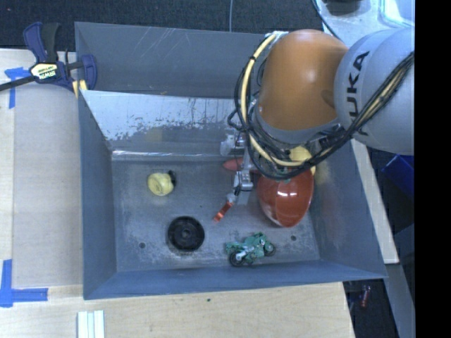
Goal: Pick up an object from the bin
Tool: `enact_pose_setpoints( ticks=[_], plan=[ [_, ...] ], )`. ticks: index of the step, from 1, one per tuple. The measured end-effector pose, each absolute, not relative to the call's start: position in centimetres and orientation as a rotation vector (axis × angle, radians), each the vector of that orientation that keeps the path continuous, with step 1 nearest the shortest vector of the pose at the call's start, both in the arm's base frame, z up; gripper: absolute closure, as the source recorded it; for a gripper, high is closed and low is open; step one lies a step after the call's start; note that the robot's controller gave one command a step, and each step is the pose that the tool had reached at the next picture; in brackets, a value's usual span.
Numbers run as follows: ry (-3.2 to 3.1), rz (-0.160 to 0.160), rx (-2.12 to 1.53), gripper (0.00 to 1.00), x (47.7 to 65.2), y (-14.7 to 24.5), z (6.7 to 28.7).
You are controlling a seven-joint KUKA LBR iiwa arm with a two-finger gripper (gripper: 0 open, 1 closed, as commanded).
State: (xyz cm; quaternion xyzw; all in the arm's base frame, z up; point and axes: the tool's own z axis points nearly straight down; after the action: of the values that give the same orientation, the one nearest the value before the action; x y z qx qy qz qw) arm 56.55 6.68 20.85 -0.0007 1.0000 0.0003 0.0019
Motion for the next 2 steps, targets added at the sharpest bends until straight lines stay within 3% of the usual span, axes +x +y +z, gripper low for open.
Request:
enact_pose_setpoints(
  ticks=[1,2],
  plan=[
    [3.128,0.0,-0.215,0.0,54.3,9.1,13.6],
    [3.108,0.001,-0.361,0.0,52.6,12.6,13.1]
  ],
)
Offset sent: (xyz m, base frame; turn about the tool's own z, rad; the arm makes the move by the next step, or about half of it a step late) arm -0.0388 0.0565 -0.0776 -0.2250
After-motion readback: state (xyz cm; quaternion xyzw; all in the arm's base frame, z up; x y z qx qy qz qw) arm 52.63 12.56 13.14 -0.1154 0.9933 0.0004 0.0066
